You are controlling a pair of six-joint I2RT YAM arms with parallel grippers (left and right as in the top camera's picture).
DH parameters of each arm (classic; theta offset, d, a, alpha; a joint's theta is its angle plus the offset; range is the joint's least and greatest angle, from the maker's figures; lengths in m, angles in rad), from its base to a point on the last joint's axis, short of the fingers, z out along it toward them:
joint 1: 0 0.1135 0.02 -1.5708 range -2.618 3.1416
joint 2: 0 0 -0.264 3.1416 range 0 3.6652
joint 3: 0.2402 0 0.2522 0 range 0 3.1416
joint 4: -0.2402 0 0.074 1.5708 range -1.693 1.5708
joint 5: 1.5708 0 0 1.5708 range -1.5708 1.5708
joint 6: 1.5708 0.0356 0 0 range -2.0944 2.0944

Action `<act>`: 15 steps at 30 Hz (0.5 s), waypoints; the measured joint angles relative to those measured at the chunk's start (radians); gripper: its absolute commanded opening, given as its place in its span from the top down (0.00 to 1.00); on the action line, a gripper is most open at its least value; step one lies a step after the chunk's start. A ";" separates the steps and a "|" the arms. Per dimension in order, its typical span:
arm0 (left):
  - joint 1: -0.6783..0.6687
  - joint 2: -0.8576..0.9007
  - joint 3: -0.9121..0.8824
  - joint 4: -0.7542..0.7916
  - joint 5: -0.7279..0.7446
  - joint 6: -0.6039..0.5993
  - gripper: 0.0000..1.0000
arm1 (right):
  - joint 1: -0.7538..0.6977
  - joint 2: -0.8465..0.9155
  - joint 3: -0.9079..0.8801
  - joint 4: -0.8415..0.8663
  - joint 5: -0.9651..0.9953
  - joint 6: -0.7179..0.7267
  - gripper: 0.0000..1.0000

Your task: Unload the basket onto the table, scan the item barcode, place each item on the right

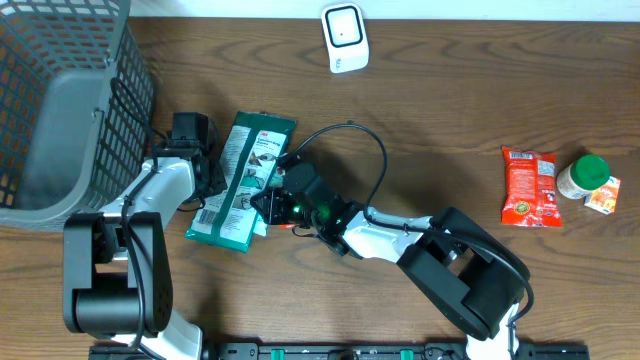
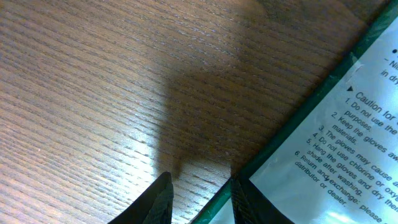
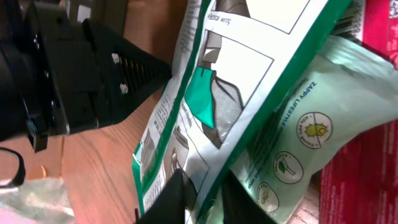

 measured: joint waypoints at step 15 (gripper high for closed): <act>0.000 0.000 0.000 0.003 0.012 0.000 0.66 | 0.000 0.015 0.000 0.009 0.026 -0.091 0.78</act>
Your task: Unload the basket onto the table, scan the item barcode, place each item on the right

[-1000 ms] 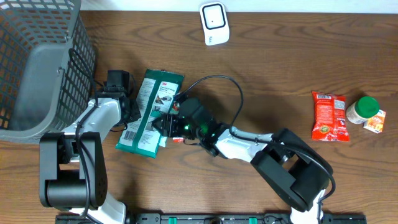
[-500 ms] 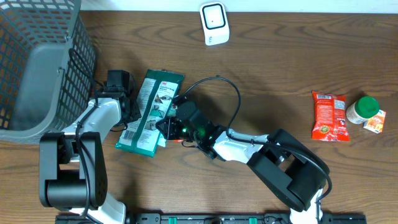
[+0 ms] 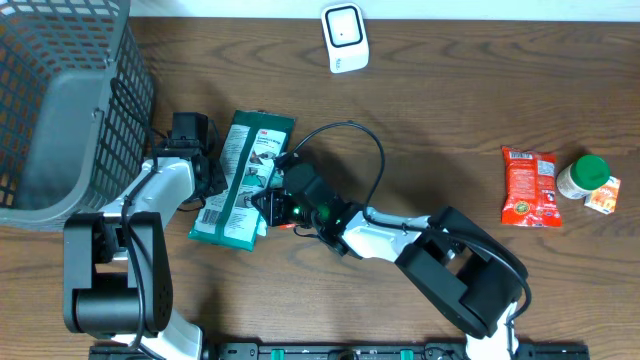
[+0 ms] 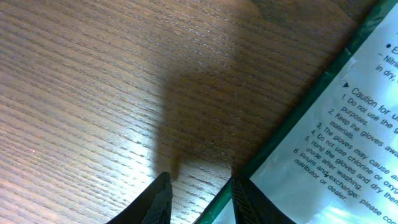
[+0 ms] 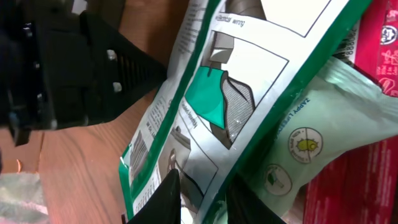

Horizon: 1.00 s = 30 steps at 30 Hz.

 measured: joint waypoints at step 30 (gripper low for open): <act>0.000 -0.213 0.000 -0.064 0.044 0.026 0.46 | -0.266 -0.498 0.001 -0.726 -0.172 -0.340 0.99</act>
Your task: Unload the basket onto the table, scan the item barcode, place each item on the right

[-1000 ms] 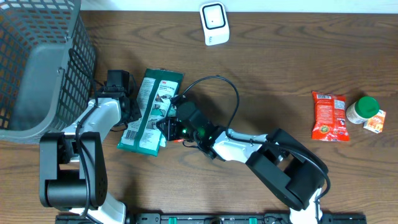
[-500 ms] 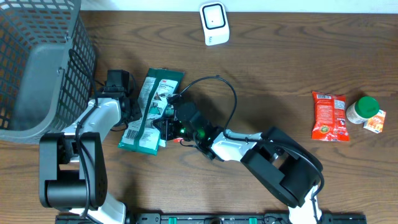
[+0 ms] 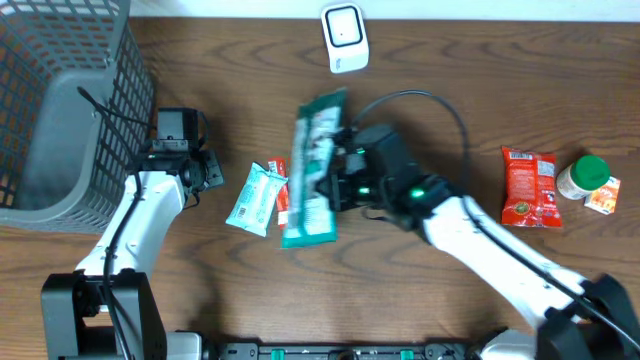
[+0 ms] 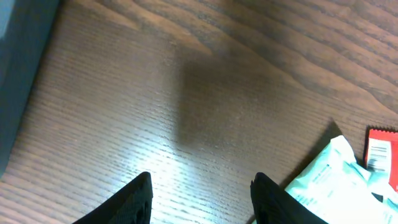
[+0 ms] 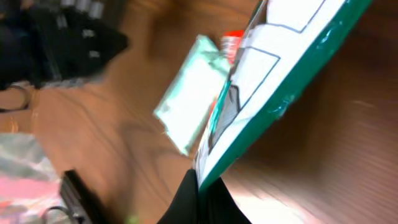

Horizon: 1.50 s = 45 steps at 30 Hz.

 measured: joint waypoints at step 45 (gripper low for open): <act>-0.435 0.076 0.000 0.026 0.485 0.110 0.83 | -0.418 0.177 -0.060 -0.435 -0.140 -0.504 0.29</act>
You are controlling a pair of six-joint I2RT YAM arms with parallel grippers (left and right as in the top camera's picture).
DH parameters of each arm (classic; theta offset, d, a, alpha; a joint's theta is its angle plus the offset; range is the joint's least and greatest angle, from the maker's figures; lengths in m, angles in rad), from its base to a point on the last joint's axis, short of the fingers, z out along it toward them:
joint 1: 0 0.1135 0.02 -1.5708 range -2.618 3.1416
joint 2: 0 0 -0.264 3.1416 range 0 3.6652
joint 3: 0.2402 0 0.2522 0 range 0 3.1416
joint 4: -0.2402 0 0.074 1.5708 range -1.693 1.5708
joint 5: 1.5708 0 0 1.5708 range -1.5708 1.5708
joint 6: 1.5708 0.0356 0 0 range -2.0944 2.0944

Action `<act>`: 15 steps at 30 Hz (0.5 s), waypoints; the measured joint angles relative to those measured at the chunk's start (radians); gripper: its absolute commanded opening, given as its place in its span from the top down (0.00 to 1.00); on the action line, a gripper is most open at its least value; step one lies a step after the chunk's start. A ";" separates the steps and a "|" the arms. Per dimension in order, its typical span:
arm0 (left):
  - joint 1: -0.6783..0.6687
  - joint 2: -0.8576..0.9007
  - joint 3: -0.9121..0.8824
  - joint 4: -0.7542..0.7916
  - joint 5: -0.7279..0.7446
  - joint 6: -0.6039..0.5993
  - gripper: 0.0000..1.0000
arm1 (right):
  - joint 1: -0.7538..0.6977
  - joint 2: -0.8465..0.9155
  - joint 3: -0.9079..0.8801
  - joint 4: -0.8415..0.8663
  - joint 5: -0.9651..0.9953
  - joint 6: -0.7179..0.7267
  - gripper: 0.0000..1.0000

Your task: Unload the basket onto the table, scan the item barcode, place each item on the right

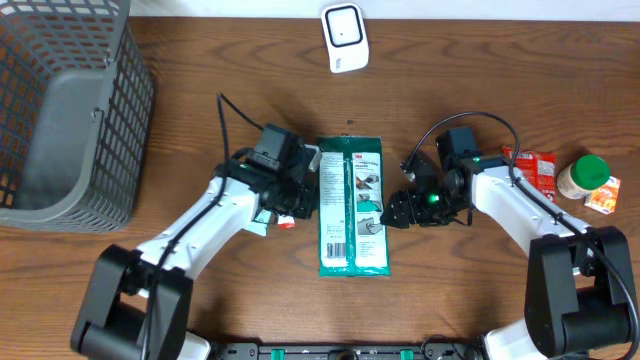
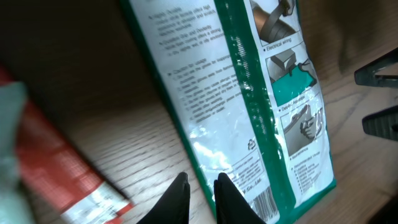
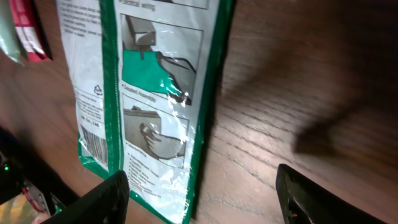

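Observation:
The green glove packet (image 1: 350,215) lies flat at the table's middle, printed back up, its barcode (image 1: 335,250) at the near left corner. The white scanner (image 1: 343,37) stands at the far edge. My left gripper (image 1: 305,195) is at the packet's left edge. In the left wrist view it (image 2: 200,186) is shut, with the packet (image 2: 249,106) and barcode (image 2: 264,202) just to its right. My right gripper (image 1: 392,212) is at the packet's right edge. It (image 3: 202,199) stands wide open over the packet (image 3: 155,93), holding nothing.
A grey wire basket (image 1: 60,110) fills the far left. A pale green sachet (image 1: 262,215) and a red packet (image 2: 56,168) lie under my left arm. A red snack bag (image 1: 525,180), a green-capped bottle (image 1: 583,178) and a small orange box (image 1: 603,200) sit at the right.
The right gripper held the packet raised on edge below the scanner; now the packet lies flat and that gripper is open beside it. My left gripper has come from near the basket and shut.
The packet first lay at the left over the small sachets, with a gripper at each long edge. Then my right gripper held it up at mid table while the left stood open and apart. Now it rests flat at the centre, barcode up.

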 measured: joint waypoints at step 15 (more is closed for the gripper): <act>-0.037 0.151 0.000 0.010 0.002 -0.040 0.83 | 0.000 -0.006 -0.188 0.266 -0.205 0.142 0.37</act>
